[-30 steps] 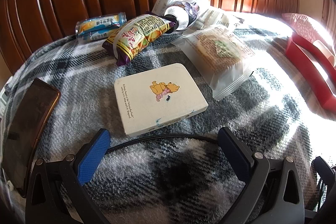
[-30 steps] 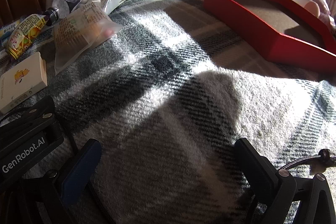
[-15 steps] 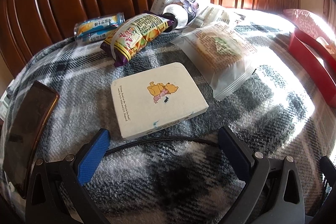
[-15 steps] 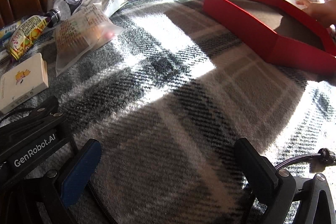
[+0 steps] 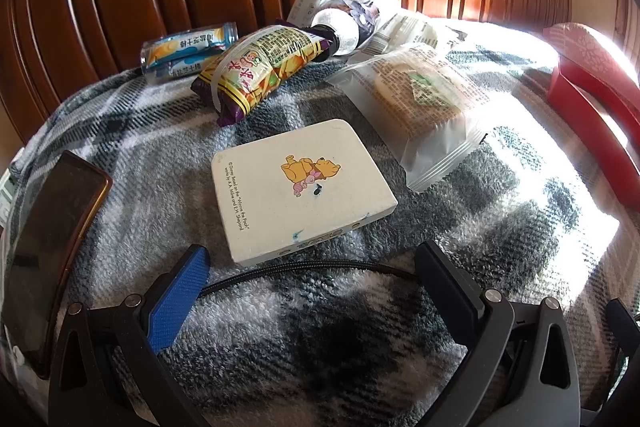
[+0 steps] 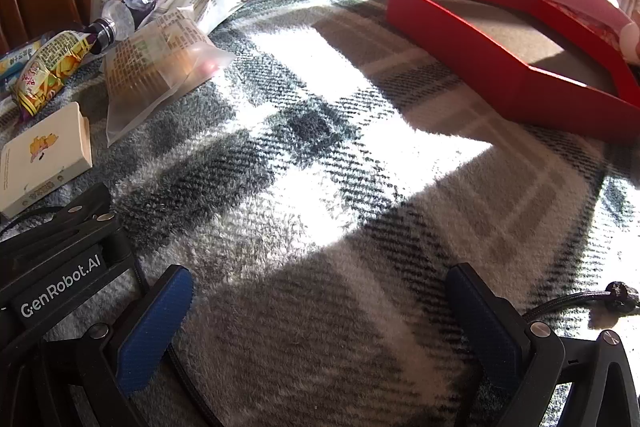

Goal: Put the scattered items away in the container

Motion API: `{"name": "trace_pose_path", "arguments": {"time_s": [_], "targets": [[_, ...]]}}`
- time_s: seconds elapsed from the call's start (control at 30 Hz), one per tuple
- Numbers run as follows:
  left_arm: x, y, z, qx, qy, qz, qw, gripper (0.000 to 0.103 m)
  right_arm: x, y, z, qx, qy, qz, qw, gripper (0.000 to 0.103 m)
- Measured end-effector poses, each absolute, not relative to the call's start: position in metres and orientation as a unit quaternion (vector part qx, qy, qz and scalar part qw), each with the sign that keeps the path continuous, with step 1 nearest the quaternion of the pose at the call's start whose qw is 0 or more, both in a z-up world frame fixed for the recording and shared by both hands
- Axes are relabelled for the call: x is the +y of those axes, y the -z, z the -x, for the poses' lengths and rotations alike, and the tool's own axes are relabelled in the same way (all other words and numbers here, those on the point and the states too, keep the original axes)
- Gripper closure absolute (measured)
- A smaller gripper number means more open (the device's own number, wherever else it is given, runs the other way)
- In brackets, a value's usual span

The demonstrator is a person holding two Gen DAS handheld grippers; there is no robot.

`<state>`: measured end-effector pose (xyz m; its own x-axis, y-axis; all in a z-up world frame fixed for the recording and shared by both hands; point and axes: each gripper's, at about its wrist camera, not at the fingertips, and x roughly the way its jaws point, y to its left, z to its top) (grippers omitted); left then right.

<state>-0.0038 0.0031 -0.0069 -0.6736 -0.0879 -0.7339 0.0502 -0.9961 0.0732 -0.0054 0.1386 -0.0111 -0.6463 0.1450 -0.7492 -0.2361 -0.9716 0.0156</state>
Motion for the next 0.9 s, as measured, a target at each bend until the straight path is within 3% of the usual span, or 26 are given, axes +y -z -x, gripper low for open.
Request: {"name": "trace_pose_path", "arguments": {"time_s": [0.9], "targets": [[0.0022,0.0052,0.0025,-0.022,0.914,-0.403,0.037,0.000,0.1364,0.0124,0.0064,0.056,-0.905,0.408,0.105,0.000]]}}
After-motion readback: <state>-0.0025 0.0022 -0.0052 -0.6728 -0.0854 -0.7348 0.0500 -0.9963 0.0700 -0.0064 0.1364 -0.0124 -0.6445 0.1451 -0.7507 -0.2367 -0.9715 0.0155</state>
